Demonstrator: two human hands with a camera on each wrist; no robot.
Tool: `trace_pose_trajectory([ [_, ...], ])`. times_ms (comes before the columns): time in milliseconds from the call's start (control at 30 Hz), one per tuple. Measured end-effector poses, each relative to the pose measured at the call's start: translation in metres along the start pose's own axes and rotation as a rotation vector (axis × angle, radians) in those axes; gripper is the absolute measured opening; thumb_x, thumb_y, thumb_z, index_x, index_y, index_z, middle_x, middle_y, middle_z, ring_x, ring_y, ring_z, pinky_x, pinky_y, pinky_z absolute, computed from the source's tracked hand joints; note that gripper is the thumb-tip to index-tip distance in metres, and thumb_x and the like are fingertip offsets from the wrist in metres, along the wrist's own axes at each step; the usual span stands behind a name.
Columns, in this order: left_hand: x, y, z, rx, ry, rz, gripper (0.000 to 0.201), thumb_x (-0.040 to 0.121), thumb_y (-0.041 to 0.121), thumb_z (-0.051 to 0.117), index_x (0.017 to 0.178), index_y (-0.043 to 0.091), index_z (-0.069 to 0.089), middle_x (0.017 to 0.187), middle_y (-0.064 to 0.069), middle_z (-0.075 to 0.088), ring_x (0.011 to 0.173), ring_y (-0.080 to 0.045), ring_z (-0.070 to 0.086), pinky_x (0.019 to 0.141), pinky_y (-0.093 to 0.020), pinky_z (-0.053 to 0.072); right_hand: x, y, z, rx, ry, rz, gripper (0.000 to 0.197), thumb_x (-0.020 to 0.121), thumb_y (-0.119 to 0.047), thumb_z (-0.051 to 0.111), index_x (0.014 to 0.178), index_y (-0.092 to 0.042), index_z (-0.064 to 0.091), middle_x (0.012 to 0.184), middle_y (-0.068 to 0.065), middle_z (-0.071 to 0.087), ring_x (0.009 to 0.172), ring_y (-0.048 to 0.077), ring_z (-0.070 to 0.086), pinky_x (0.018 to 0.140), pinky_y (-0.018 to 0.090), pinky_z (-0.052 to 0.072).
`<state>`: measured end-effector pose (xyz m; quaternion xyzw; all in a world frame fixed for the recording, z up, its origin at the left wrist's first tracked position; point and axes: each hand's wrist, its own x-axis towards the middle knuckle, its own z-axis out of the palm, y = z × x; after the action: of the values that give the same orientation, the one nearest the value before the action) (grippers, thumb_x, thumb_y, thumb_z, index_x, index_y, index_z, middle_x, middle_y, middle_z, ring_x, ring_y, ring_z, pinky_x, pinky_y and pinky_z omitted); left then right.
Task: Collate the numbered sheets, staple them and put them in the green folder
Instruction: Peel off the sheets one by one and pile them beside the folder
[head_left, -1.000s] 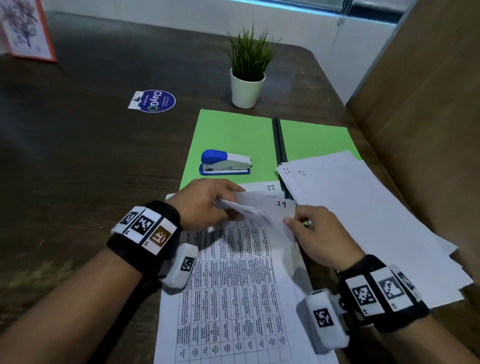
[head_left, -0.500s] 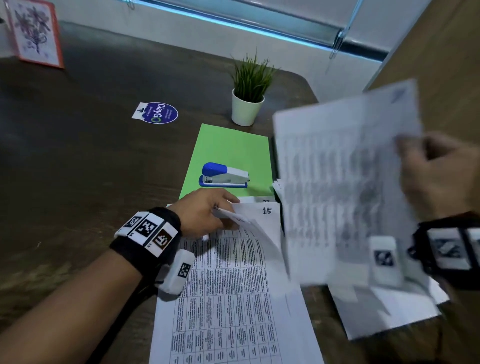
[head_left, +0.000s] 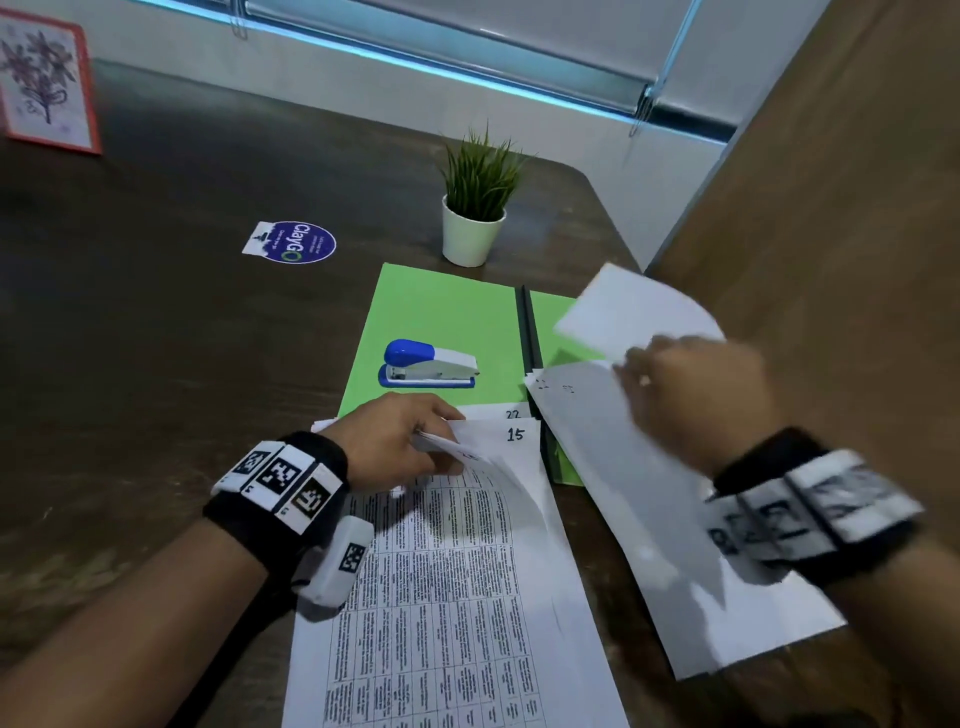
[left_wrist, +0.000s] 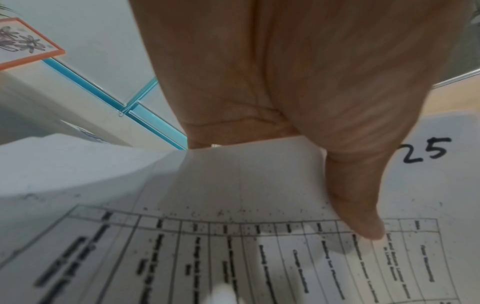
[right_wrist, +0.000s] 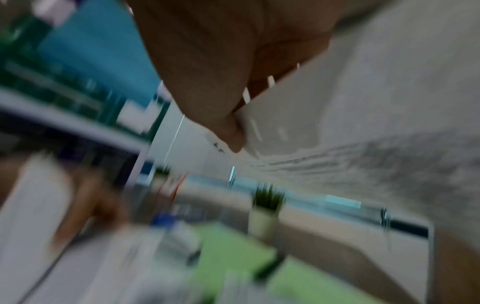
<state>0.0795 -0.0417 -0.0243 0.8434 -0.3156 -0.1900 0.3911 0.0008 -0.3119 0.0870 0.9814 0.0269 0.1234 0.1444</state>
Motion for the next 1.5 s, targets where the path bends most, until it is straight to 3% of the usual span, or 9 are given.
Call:
trace_pose_trajectory([
  [67,0.0,0.0,0.0,-0.004,-0.002,0.008,0.011,0.082,0.025,0.081,0.083,0.036,0.08,0.123,0.021,0.06,0.108,-0.003,0.063,0.095,-0.036,0.054,-0.001,-0.027,0.036,-0.138,-0.186,-0.115,0.021,0.075,-0.012,0.072,0.06,-0.016,0.058,0.062,0.007,0.062,0.053,0.027,0.061,0.051,0.025,0.033],
  [233,0.001,-0.003,0.001,0.02,0.002,0.023,0.006,0.082,0.027,0.081,0.086,0.031,0.081,0.122,0.022,0.061,0.107,-0.003,0.063,0.094,-0.037,0.053,0.022,-0.036,0.074,-0.172,-0.476,-0.088,0.024,0.096,-0.019,0.041,0.105,-0.017,0.063,0.108,0.006,0.068,0.097,0.028,0.065,0.072,0.032,0.043],
  [367,0.002,-0.004,0.0,0.008,0.006,0.029,0.007,0.082,0.027,0.081,0.087,0.032,0.081,0.121,0.022,0.062,0.107,-0.003,0.063,0.093,-0.037,0.054,0.041,-0.037,0.094,0.133,-0.573,0.195,0.013,0.092,-0.022,0.048,0.089,-0.013,0.057,0.098,0.009,0.065,0.091,0.03,0.063,0.076,0.032,0.049],
  [533,0.001,-0.005,0.001,-0.002,-0.012,0.043,0.013,0.082,0.024,0.081,0.088,0.036,0.081,0.124,0.022,0.061,0.111,-0.002,0.062,0.096,-0.037,0.054,0.046,-0.02,0.115,0.516,-0.618,0.5,0.02,0.088,-0.015,0.057,0.07,-0.006,0.053,0.08,0.015,0.064,0.073,0.03,0.062,0.058,0.027,0.045],
  [733,0.002,-0.005,0.001,-0.006,-0.019,0.022,0.018,0.082,0.024,0.081,0.087,0.041,0.08,0.133,0.017,0.057,0.12,-0.004,0.058,0.102,-0.039,0.051,0.03,-0.009,0.114,0.713,-0.675,0.522,0.068,0.085,-0.074,0.049,0.075,-0.008,0.058,0.06,0.01,0.063,0.05,0.026,0.06,0.067,0.036,0.055],
  [867,0.002,-0.006,0.001,-0.001,-0.008,0.006,0.012,0.082,0.027,0.081,0.091,0.035,0.081,0.136,0.014,0.056,0.121,-0.006,0.058,0.102,-0.04,0.05,0.017,-0.014,0.092,0.54,-0.473,0.364,0.043,0.089,-0.061,0.055,0.091,-0.02,0.065,0.083,0.001,0.069,0.081,0.024,0.067,0.08,0.038,0.055],
  [1000,0.001,-0.006,0.001,0.006,-0.015,0.0,0.011,0.082,0.028,0.081,0.092,0.034,0.081,0.138,0.014,0.055,0.122,-0.006,0.057,0.102,-0.041,0.051,0.0,-0.035,0.071,0.799,-0.115,0.345,0.016,0.092,-0.039,0.061,0.098,-0.028,0.071,0.083,-0.01,0.068,0.08,0.018,0.065,0.08,0.037,0.054],
  [1333,0.0,-0.004,0.002,0.0,-0.02,-0.004,0.012,0.081,0.029,0.081,0.089,0.038,0.08,0.137,0.015,0.055,0.123,-0.005,0.056,0.102,-0.042,0.051,-0.028,-0.06,0.082,0.823,-0.167,0.32,0.046,0.083,-0.043,0.071,0.126,-0.028,0.064,0.107,-0.008,0.069,0.093,0.014,0.066,0.087,0.039,0.055],
  [1500,-0.001,0.0,0.0,0.017,-0.028,-0.006,0.018,0.083,0.029,0.08,0.081,0.047,0.077,0.138,0.016,0.054,0.122,-0.007,0.057,0.101,-0.043,0.051,-0.029,-0.062,0.084,0.836,-0.141,0.292,0.032,0.084,-0.042,0.071,0.113,-0.029,0.07,0.094,-0.008,0.069,0.085,0.012,0.065,0.08,0.035,0.056],
])
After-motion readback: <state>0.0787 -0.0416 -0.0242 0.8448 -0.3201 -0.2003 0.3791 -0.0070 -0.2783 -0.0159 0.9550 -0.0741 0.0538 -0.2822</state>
